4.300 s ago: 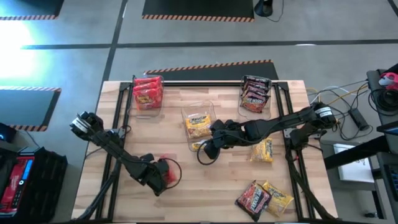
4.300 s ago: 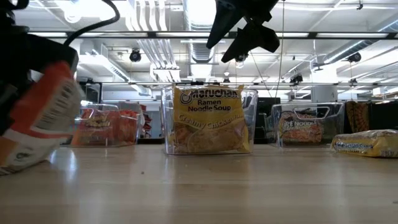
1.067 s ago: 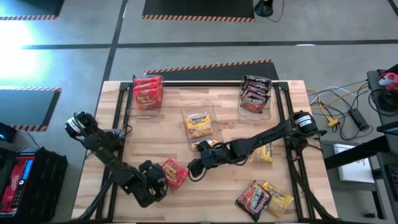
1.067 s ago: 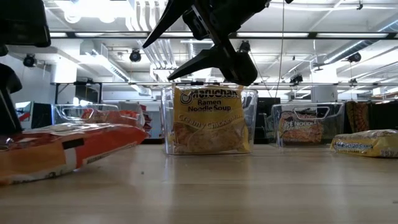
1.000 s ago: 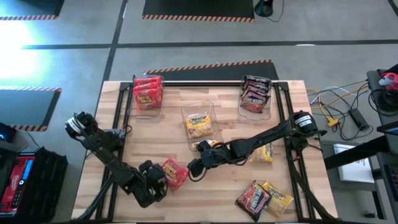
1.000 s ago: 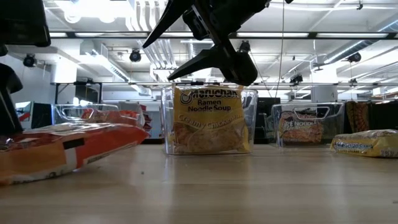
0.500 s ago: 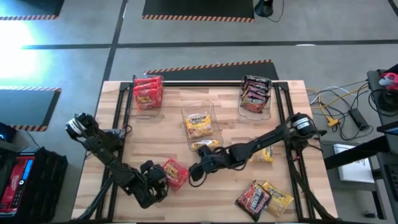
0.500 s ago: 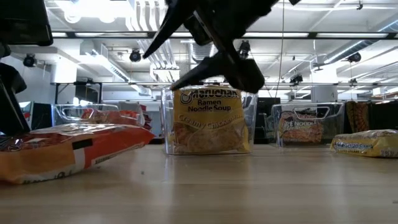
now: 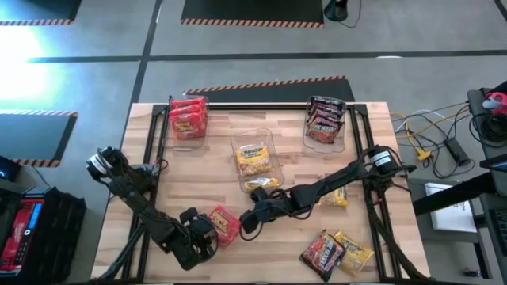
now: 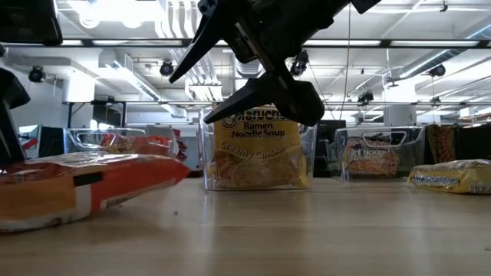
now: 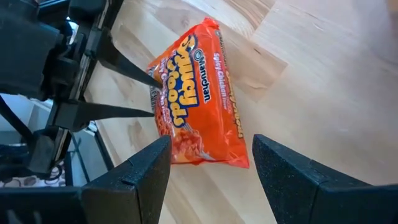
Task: Sort Maruchan noodles
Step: Put the orange noodle pack into the top left transparent bin
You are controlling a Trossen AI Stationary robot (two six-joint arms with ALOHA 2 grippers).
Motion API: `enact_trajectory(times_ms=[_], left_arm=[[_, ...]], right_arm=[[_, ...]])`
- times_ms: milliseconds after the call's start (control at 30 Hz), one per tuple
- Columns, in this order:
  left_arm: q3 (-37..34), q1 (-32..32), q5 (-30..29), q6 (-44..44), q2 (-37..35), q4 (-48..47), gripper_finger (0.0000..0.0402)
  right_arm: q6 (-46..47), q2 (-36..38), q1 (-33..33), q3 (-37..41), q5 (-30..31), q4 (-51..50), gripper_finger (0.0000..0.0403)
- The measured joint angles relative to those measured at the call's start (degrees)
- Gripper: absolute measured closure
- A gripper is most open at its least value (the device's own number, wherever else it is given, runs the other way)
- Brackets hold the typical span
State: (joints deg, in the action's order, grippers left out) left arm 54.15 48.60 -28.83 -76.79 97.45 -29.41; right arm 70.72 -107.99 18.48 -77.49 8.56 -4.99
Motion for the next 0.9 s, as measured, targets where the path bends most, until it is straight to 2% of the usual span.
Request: enact_trajectory(times_ms=[133,367,500,900], left_arm=[[0.73,0.04,-0.34,0.83,0.19,0.72,0.0264],[3.24,0.04,-1.63,10.34,0.22,1.02,0.0264],[3.41,0.04,-1.15,12.99,0.22,2.06,0.0264],[3.41,-0.05,0.64,10.51,5.90,3.58,0.0264]], right_arm=[[-0.16,0.02,0.00,0.00,0.00,-0.20,0.0188],[-0.28,0.07,-0.02,0.00,0.00,-0.23,0.0188],[-0.26,0.07,-0.02,-0.02,0.00,-0.23,0.0188],[0.17,0.09,-0.13,-0.02,0.00,-0.04,0.0188]])
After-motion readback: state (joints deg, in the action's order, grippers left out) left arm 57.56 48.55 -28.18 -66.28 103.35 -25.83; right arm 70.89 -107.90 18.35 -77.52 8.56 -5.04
